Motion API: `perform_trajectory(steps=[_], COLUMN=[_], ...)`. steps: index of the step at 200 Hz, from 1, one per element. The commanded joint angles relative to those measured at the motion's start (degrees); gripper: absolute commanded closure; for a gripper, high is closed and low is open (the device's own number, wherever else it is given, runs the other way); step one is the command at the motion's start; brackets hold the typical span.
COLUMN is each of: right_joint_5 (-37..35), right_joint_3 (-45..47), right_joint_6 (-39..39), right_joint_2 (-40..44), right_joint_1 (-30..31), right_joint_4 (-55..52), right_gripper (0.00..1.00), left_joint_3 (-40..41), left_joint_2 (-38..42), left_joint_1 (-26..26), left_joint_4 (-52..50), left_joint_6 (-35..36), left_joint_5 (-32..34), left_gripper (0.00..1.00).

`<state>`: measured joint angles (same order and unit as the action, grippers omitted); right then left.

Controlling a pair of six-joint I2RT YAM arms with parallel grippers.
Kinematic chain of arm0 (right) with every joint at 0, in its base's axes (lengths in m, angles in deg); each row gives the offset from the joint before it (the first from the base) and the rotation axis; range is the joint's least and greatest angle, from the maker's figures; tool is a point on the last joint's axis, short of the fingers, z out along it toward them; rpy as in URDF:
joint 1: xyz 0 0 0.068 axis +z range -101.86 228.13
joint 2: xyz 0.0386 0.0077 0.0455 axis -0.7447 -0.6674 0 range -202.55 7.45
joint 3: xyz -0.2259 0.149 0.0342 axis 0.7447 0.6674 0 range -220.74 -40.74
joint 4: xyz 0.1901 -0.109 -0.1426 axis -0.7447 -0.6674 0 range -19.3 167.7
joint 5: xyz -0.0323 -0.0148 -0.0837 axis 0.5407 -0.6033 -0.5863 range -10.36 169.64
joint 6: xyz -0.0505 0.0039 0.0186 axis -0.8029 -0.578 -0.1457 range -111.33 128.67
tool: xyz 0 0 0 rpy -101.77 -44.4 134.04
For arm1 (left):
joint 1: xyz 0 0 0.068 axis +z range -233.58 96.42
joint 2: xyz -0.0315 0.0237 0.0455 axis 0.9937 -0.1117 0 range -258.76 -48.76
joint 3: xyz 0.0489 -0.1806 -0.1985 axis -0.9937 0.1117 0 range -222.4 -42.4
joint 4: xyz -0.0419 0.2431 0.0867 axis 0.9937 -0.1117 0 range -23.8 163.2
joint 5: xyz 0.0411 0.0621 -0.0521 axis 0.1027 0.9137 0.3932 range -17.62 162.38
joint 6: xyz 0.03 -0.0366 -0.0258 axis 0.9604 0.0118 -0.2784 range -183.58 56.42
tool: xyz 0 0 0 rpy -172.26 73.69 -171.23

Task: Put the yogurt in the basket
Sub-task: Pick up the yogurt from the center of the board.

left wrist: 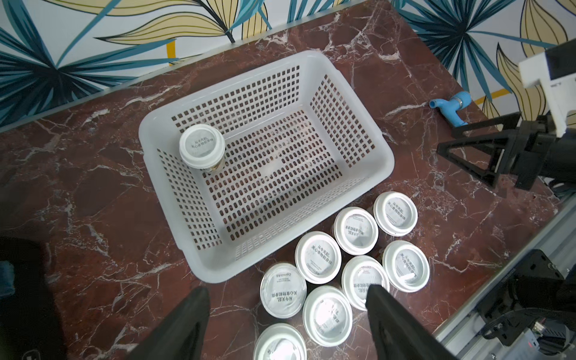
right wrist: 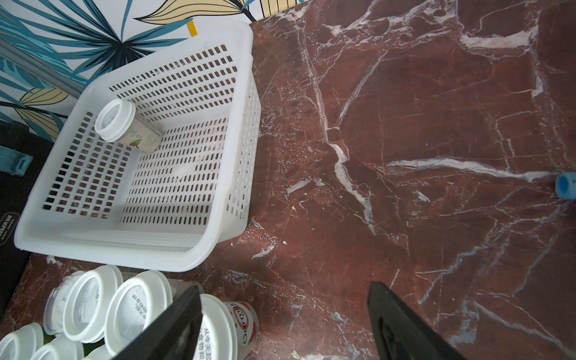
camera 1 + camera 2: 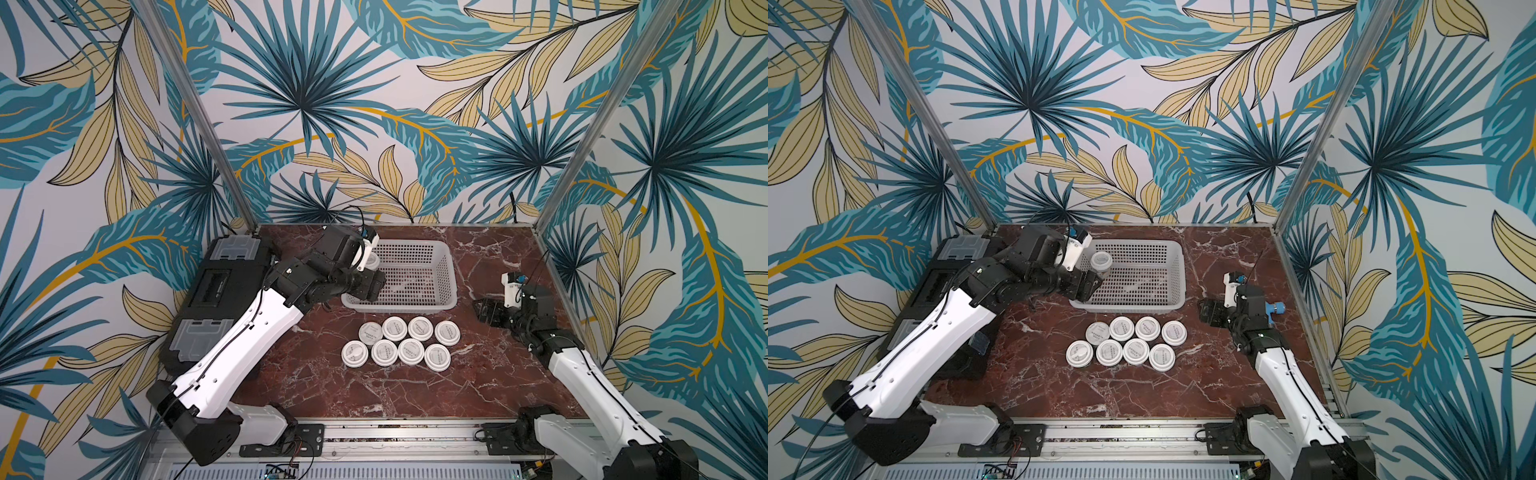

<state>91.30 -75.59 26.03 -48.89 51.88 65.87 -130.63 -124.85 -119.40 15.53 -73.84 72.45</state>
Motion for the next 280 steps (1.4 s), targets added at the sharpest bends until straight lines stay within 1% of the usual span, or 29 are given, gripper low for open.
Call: perform_trajectory(steps=[1, 37, 91, 130, 168, 229, 280], right_joint_5=[0.5, 0.3, 0.4, 0.4, 0.6, 0.6, 0.8], right_joint_3=[0.6, 0.7, 0.7, 0.8, 0.8, 0.8, 0.8], right_joint_6=[-0.1, -0.2, -0.2, -0.1, -0.1, 0.0, 0.1], right_joint_2=[0.7, 0.5, 0.3, 0.3, 0.7, 1.2, 1.3], right_joint_1=[0.2, 0.3, 0.2, 0.2, 0.3, 0.3, 0.2], right_joint_4=[0.6, 0.8, 0.9, 0.9, 0.8, 0.6, 0.7], right_gripper=[0.13, 0.13, 0.13, 0.13, 0.13, 0.13, 0.13], left_joint_3=[4.2, 9.9, 22.3, 29.9, 33.0, 38.8, 40.1], left_joint_2=[0.7, 4.2, 11.8, 14.8, 12.6, 8.4, 6.5], left_joint_1=[-0.9, -1.9, -3.0, -3.6, -5.9, -6.0, -6.0], left_joint_4=[-5.1, -8.0, -5.8, -2.5, 0.3, 8.0, 9.6], left_joint_6=[-1.7, -4.0, -7.8, -10.8, -12.5, -13.6, -13.7], left_joint_5=[3.3, 2.7, 1.5, 0.0, 1.9, 1.4, 2.9], left_gripper=[0.18, 0.21, 0.22, 0.23, 0.23, 0.23, 0.23])
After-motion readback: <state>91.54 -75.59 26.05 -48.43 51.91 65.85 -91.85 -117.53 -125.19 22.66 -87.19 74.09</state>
